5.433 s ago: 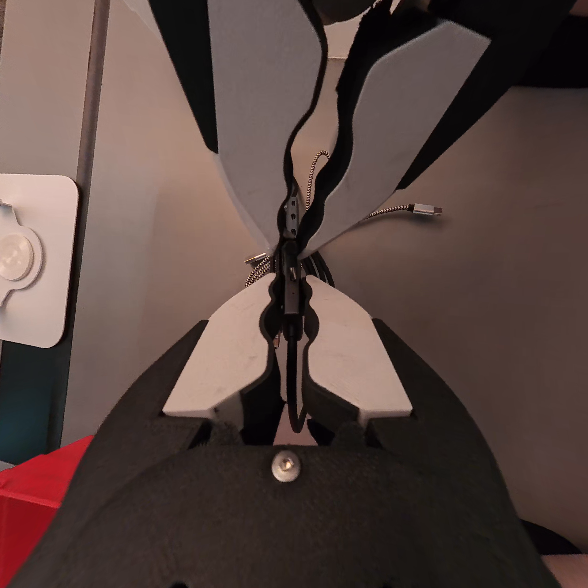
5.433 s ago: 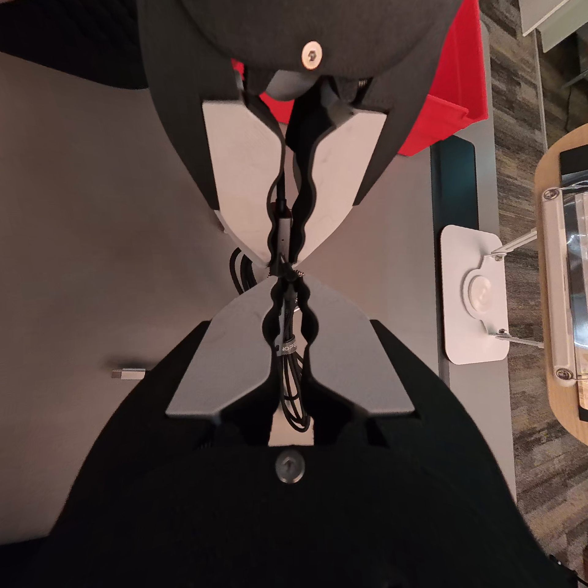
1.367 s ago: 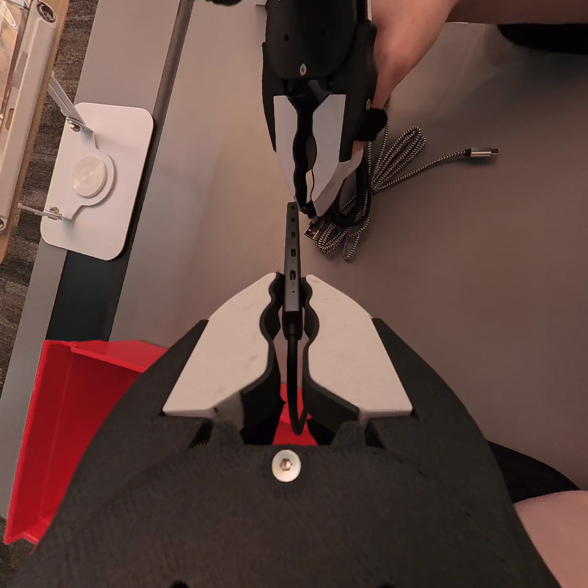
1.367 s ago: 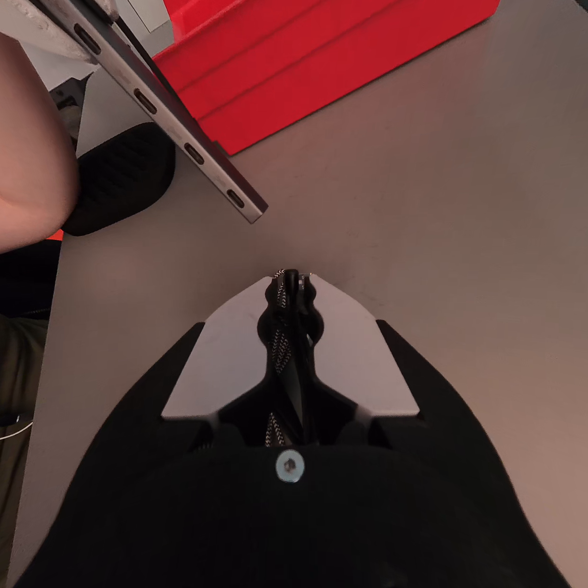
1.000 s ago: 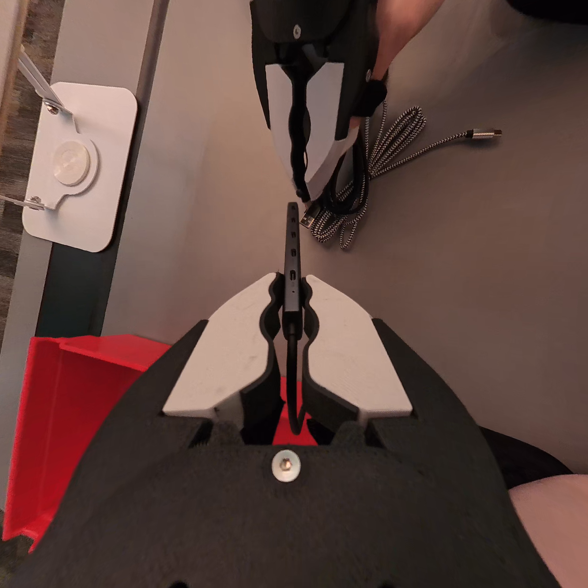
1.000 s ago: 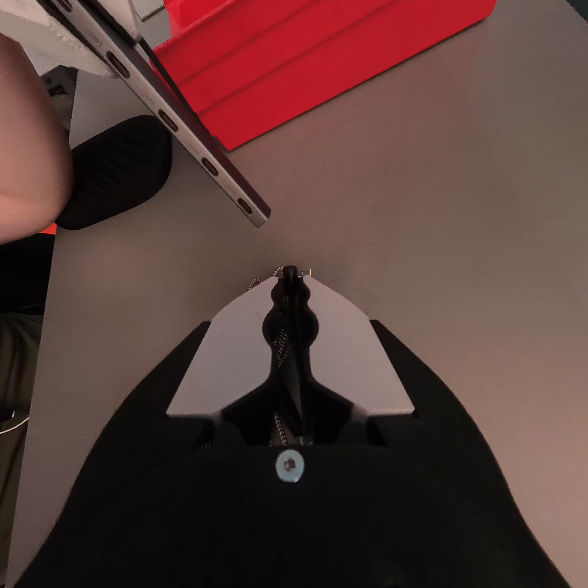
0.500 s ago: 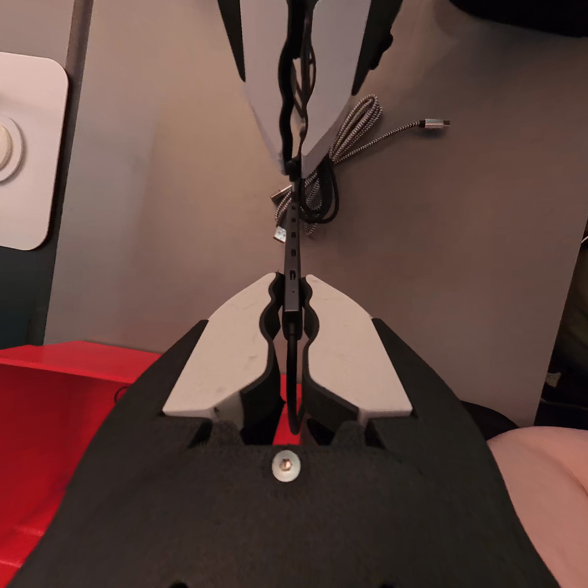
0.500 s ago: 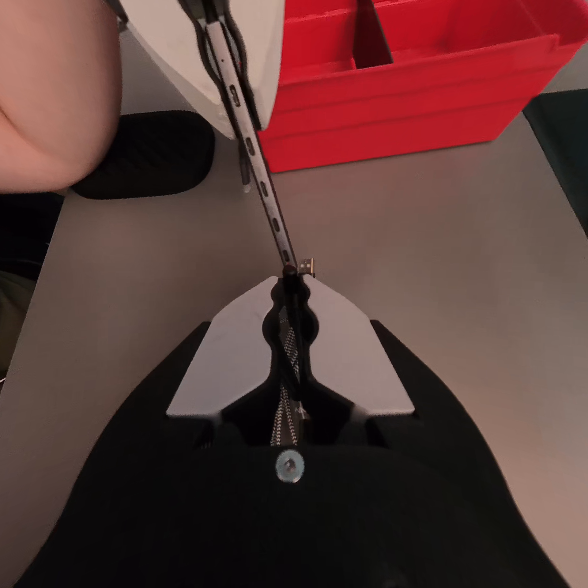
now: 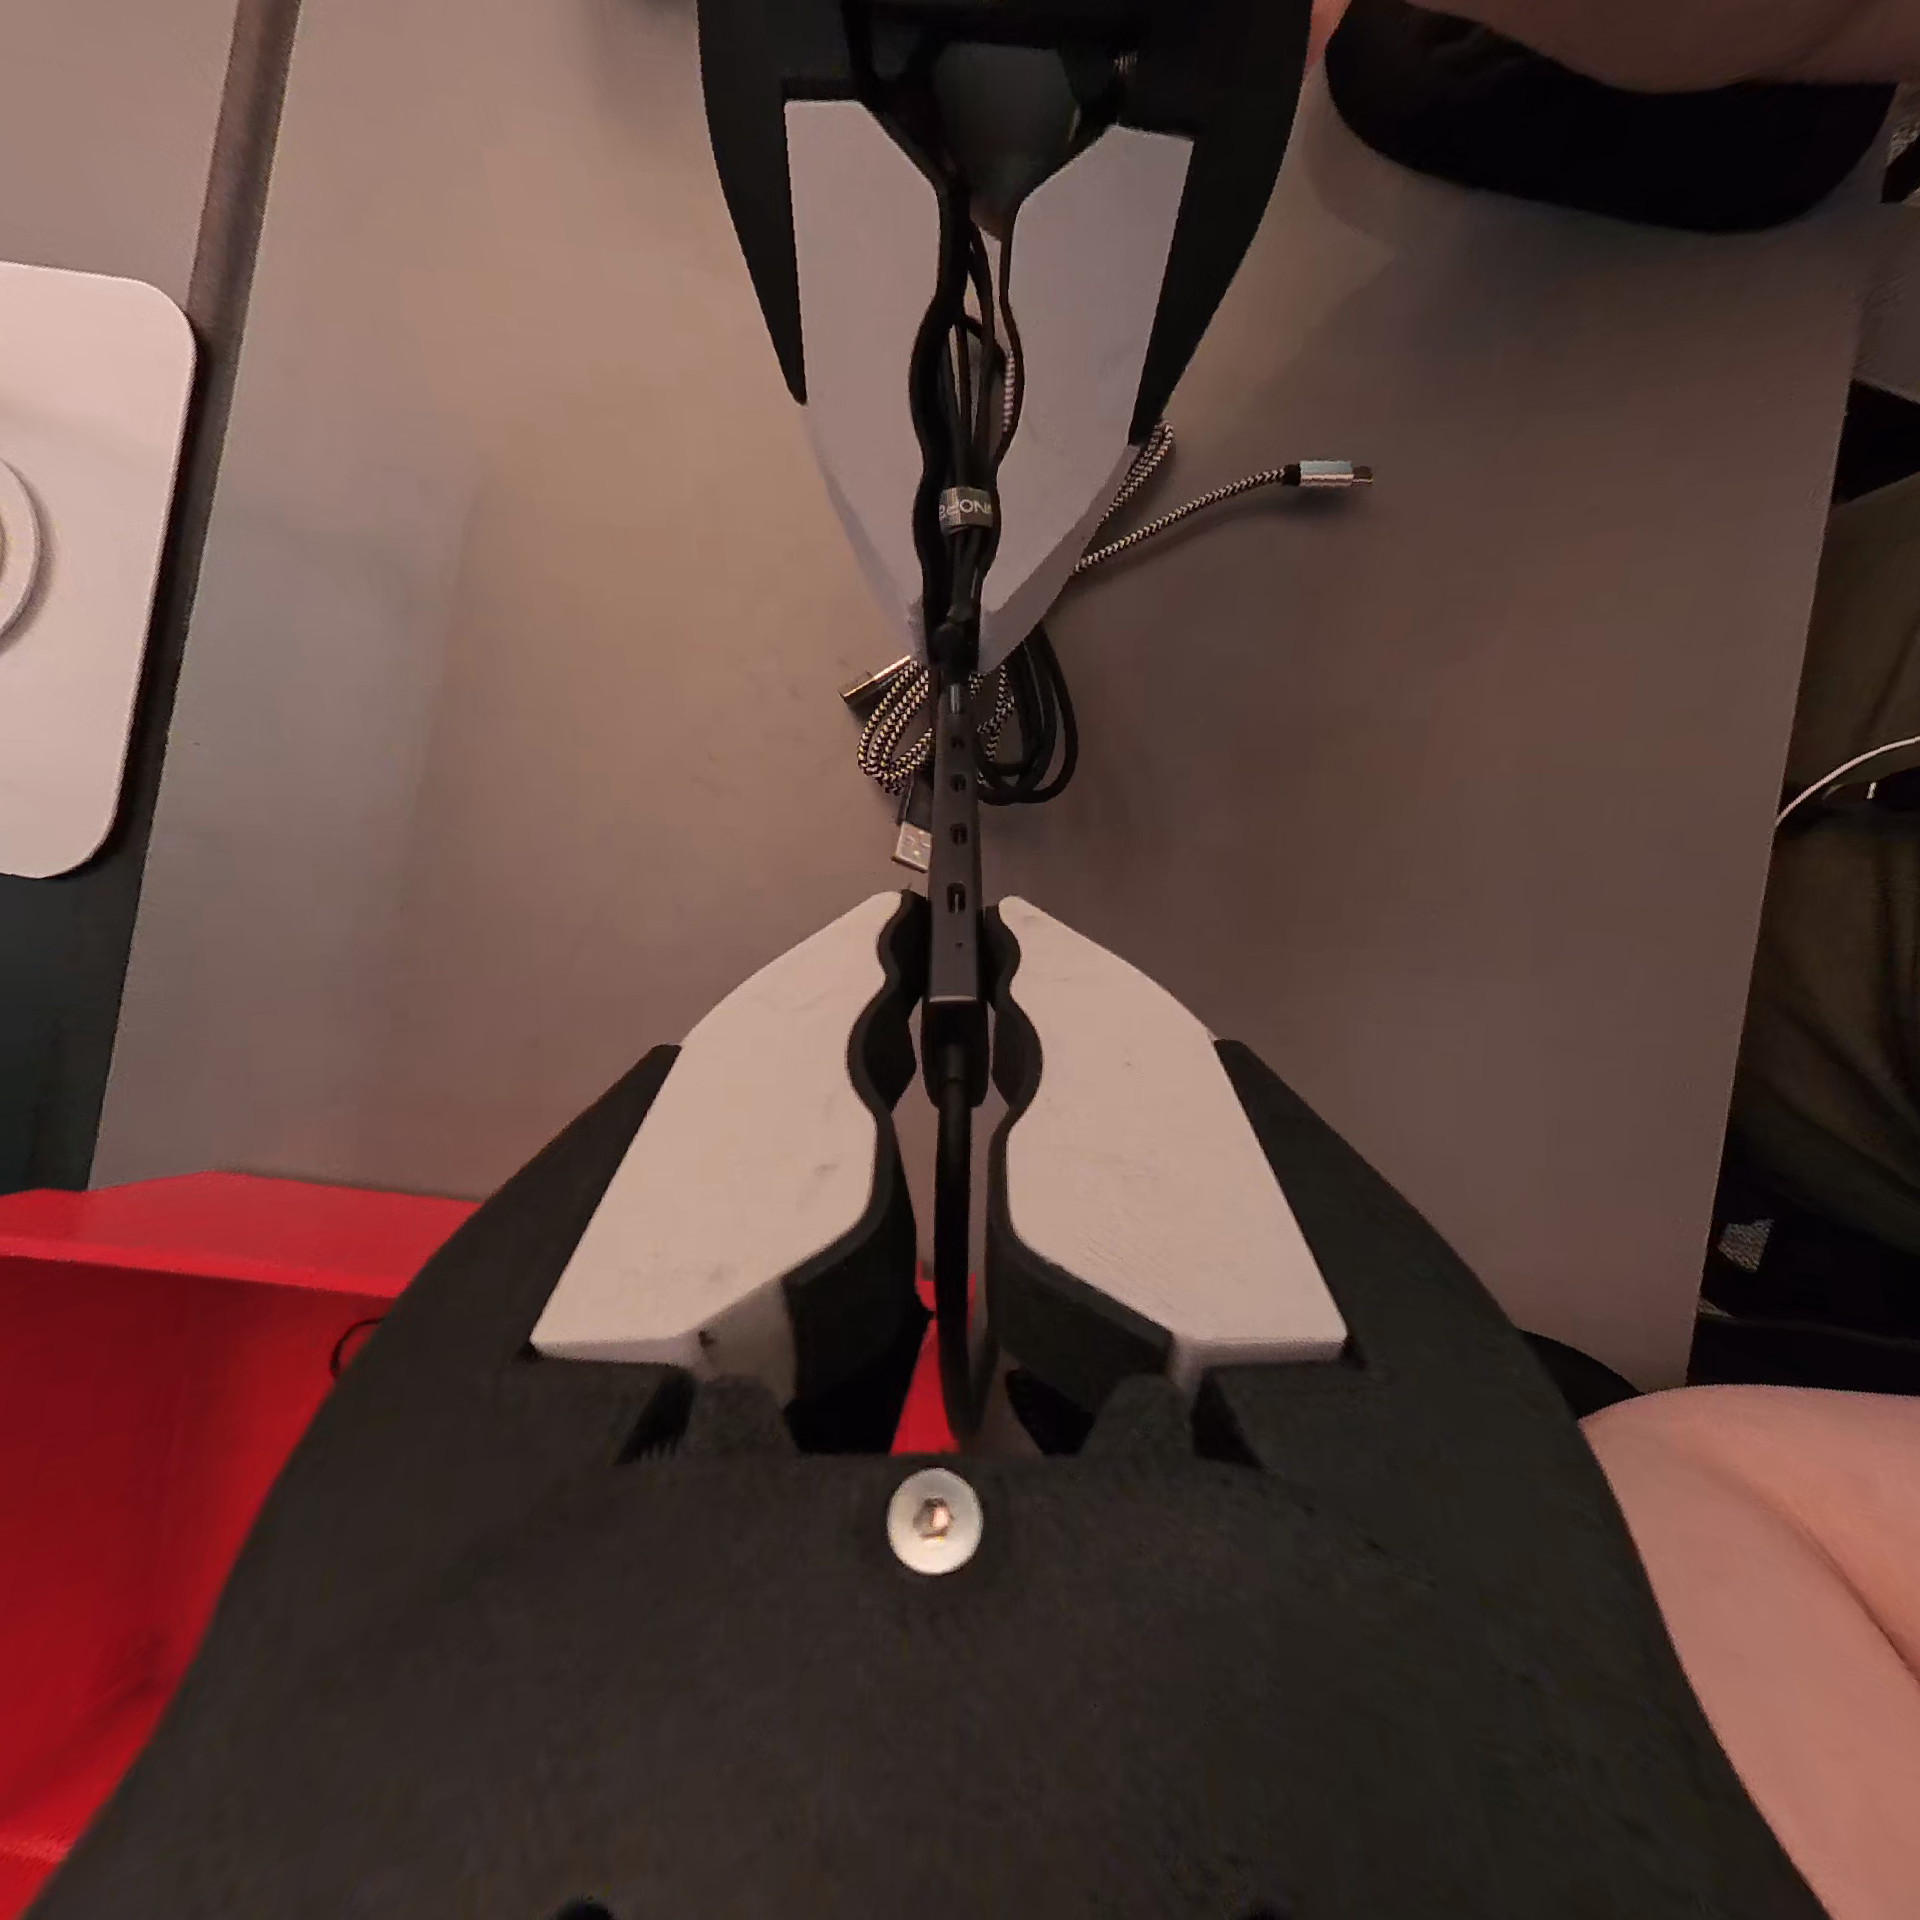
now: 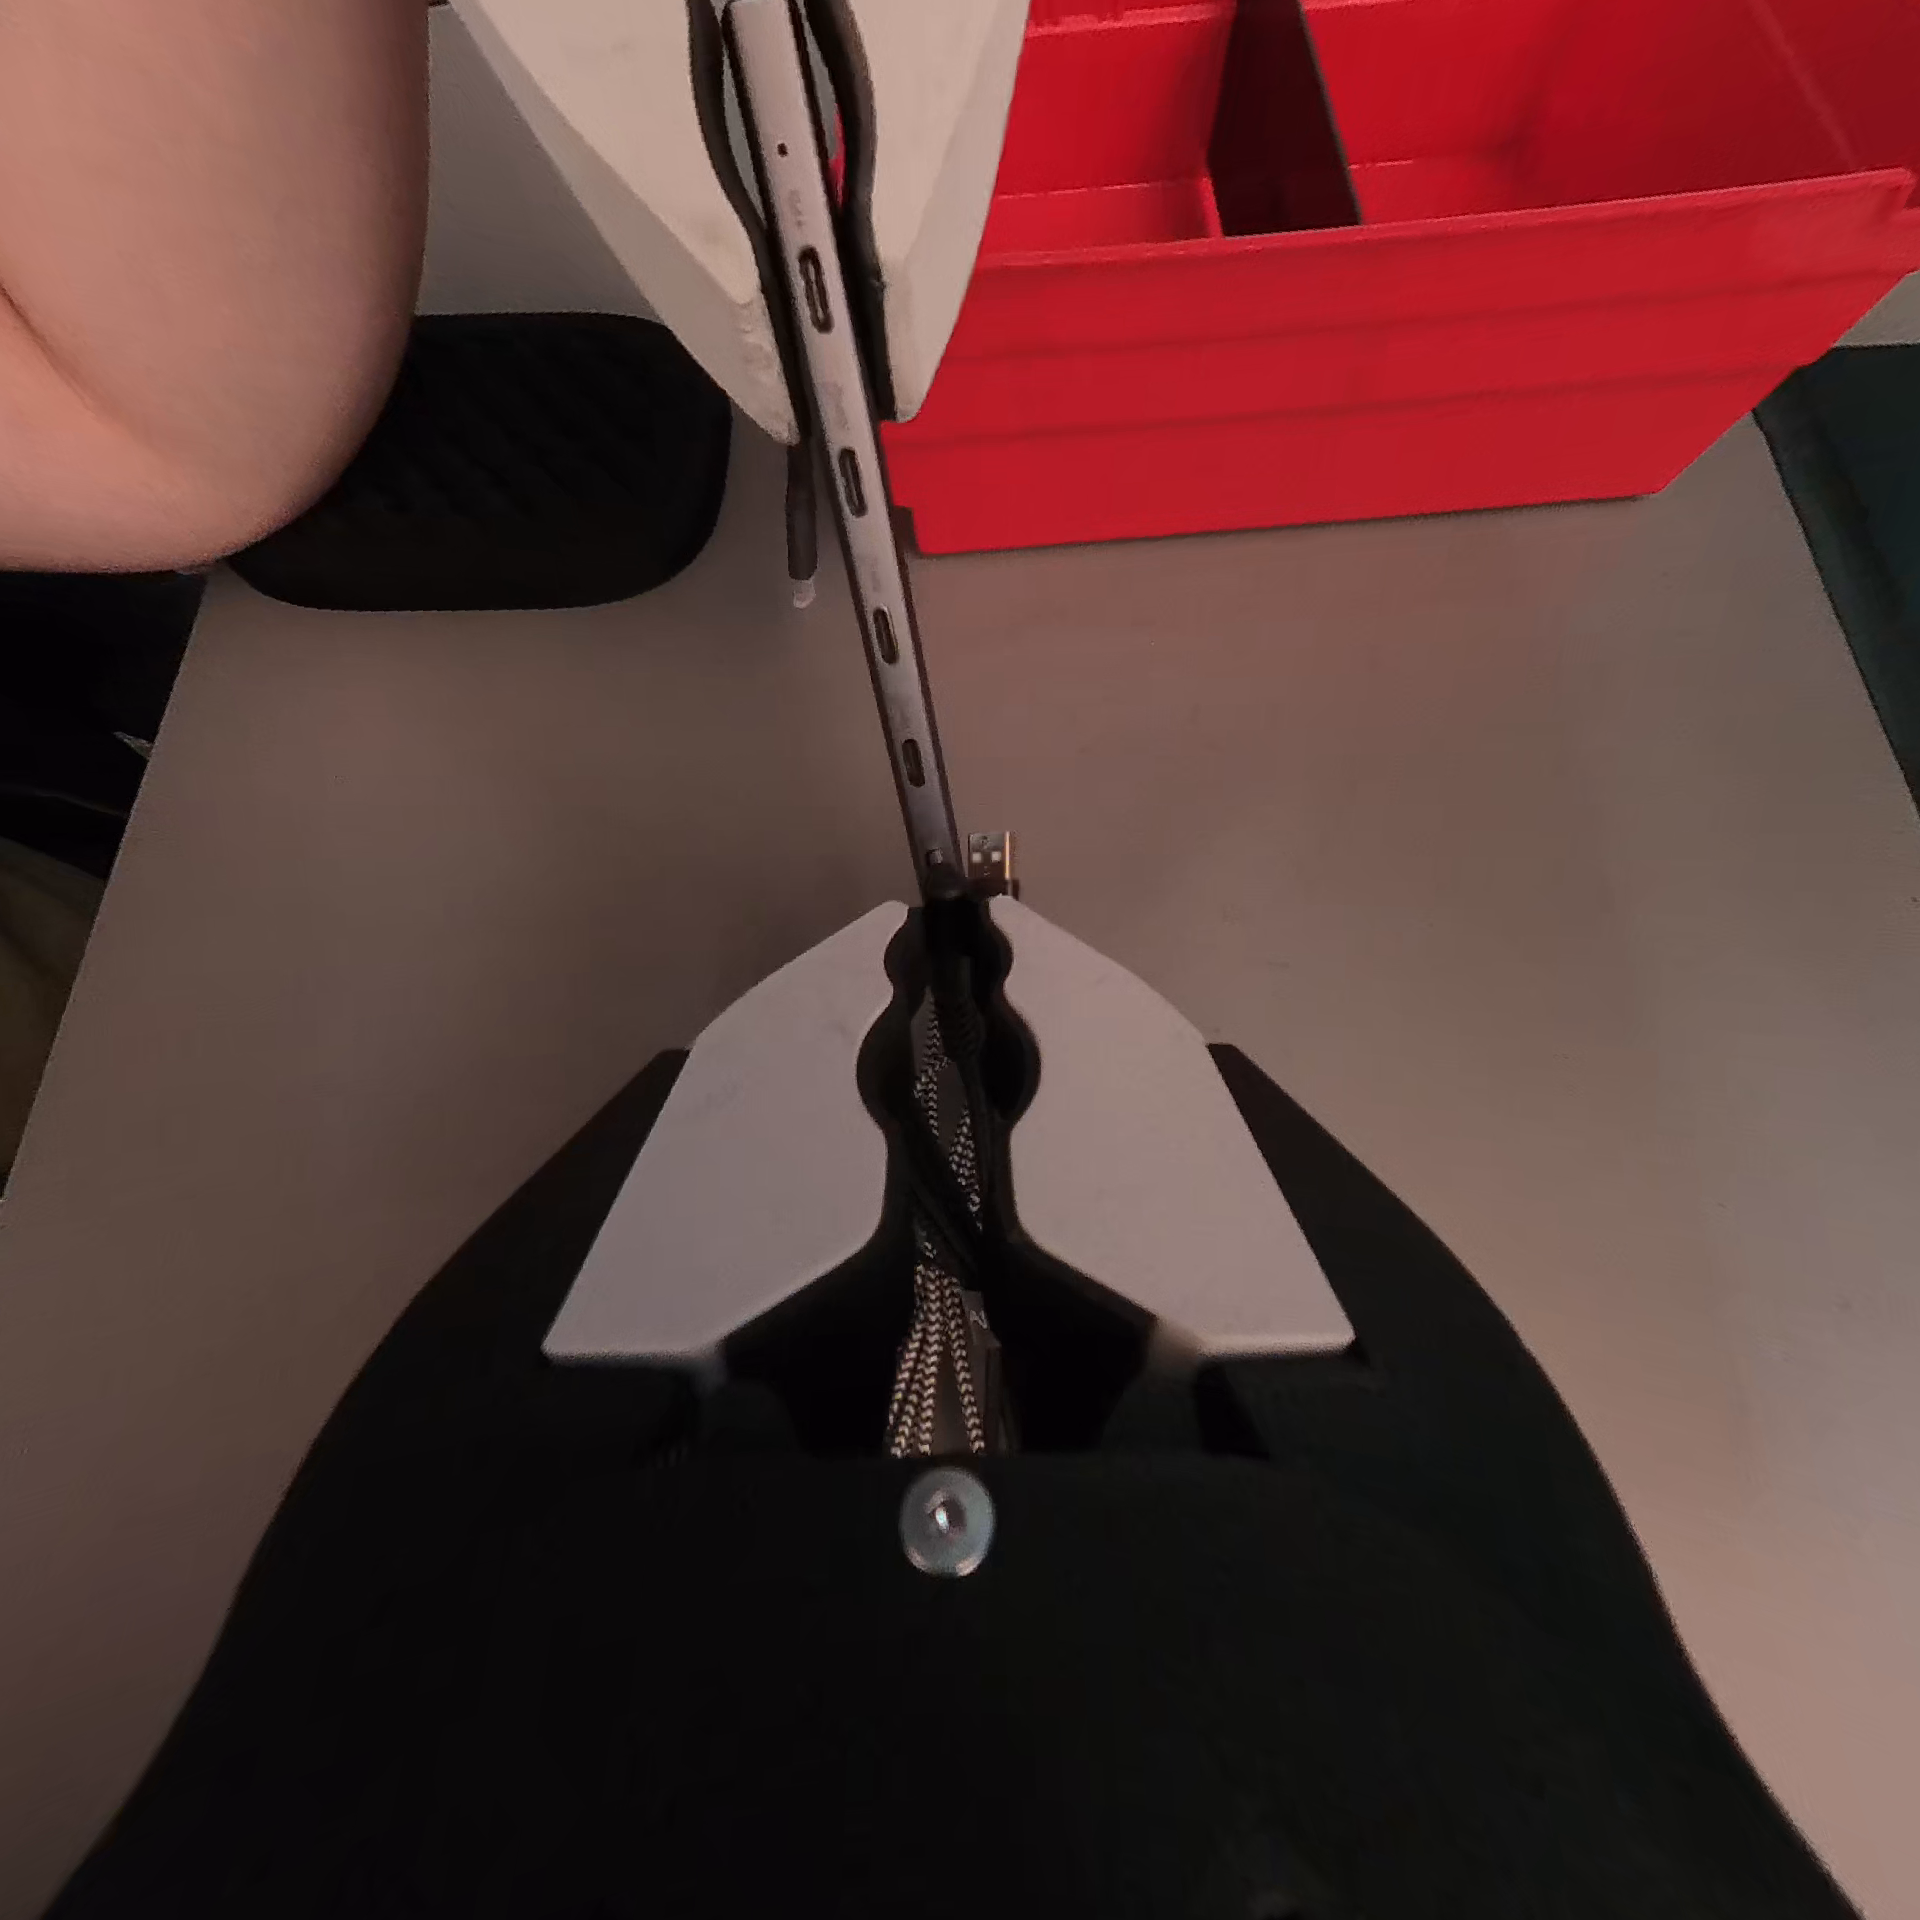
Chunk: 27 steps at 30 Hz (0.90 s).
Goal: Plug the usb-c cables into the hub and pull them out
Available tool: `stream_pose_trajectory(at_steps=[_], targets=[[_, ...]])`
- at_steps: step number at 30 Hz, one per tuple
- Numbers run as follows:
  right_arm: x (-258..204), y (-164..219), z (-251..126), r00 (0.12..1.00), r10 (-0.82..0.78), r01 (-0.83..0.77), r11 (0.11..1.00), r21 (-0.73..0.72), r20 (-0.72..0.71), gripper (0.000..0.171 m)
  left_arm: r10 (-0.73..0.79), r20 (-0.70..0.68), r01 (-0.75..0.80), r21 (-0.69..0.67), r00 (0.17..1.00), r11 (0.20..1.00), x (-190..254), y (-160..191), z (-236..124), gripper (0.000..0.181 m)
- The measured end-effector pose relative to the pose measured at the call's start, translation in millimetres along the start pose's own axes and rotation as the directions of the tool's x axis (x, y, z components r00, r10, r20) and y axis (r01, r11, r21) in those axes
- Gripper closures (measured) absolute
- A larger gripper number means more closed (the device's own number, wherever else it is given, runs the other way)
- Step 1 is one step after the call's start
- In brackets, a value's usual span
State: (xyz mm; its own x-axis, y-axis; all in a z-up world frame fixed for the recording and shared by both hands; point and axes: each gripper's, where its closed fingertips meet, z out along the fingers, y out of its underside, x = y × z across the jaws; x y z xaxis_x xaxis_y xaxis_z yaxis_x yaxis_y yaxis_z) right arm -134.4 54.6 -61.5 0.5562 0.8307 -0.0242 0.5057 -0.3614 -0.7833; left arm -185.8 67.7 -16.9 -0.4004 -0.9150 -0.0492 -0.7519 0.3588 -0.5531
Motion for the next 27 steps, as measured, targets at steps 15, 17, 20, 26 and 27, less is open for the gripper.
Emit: stream_pose_trajectory(at_steps=[15, 17, 20, 26, 27], targets=[[4, -18, -6, 0.999, 0.042, -0.039, 0.992, 0.122, -0.021, 0.162, -0.063, -0.035, 0.070, 0.266, 0.997, 0.961, -10, -30, -25, 0.172], [2, -22, -7, 0.999, 0.051, -0.049, 0.988, 0.146, -0.007, 0.162, -0.061, -0.045, 0.072, 0.304, 0.997, 0.950, -9, -34, -29, 0.172], [2, -28, -11, 0.998, 0.061, -0.059, 0.982, 0.178, -0.008, 0.162, -0.042, -0.059, 0.061, 0.364, 0.997, 0.929, -8, -41, -37, 0.172], [1, -36, -19, 0.997, 0.073, -0.071, 0.974, 0.217, -0.001, 0.162, -0.023, -0.071, 0.051, 0.424, 0.997, 0.904, -6, -44, -48, 0.172], [1, -36, -20, 0.997, 0.072, -0.068, 0.974, 0.218, -0.007, 0.162, -0.023, -0.069, 0.051, 0.425, 0.997, 0.904, -5, -44, -49, 0.172]])
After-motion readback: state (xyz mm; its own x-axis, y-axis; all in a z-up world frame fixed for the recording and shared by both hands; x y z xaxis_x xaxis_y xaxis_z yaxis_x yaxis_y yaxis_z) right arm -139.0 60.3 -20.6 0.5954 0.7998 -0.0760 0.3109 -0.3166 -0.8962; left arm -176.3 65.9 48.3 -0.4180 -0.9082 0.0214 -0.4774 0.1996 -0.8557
